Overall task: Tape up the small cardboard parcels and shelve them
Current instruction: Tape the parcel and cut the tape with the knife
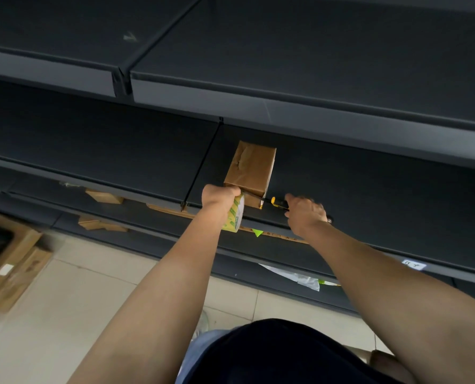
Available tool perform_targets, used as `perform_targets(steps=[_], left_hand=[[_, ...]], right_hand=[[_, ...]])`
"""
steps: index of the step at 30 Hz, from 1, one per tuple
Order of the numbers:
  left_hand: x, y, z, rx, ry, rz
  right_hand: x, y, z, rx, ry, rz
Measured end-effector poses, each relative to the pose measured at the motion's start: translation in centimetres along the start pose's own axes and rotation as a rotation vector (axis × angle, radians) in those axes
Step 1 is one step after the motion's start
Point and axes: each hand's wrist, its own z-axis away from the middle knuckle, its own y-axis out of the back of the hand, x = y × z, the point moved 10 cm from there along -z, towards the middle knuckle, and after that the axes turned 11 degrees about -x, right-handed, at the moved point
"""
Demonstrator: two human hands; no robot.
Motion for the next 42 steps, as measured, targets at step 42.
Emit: perform_targets(steps=[42], left_hand=[[1.9,0.8,-1.5,-0.036,-0.028,-0.254]], right_hand=[[5.8,0.2,-0.4,0.203,-0.381,-0.226]])
